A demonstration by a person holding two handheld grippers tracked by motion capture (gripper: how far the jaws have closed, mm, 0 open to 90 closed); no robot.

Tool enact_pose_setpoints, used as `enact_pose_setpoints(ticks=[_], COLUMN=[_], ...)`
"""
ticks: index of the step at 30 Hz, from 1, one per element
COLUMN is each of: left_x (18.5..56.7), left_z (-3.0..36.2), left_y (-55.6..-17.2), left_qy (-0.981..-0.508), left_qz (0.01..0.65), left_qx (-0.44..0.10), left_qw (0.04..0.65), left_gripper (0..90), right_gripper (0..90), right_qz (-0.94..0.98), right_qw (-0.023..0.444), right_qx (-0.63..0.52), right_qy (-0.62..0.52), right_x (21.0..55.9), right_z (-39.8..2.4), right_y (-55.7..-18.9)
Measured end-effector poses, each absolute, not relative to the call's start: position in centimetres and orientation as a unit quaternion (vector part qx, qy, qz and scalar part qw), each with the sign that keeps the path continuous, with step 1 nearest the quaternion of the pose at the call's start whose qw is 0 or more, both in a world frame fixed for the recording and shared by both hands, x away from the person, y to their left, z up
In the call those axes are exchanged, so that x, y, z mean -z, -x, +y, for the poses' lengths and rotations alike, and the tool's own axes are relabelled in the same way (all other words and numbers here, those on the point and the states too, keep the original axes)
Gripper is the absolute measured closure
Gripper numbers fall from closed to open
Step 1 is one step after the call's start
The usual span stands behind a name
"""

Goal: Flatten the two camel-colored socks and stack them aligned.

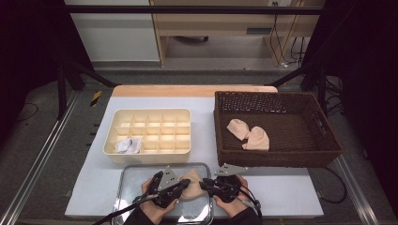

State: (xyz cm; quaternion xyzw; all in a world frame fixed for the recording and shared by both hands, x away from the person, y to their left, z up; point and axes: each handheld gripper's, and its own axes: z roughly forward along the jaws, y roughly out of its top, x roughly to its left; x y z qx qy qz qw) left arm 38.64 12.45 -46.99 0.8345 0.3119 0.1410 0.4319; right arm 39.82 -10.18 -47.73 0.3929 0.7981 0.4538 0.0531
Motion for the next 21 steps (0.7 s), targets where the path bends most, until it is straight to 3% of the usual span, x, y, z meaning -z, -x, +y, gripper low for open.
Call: enact_pose_setpoints(ticks=[7,21], left_x=[47.6,47.2], left_z=[12.4,12.7], left_y=[-39.0,-39.2], left_qy=[-0.836,-0.833], left_qz=[0.322,0.334], left_qx=[-0.138,-0.128], left_qw=[0.422,0.422], left_gripper=[89.6,89.6], right_gripper=[84.2,85.3], right_qz=[0.8,0.8], right_qw=[0.049,0.041], right_qx=[-0.448,-0.487], right_qy=[-0.396,-0.348], right_x=[47.8,45.9], right_z=[-9.7,-8.3], right_y=[-40.0,-39.3])
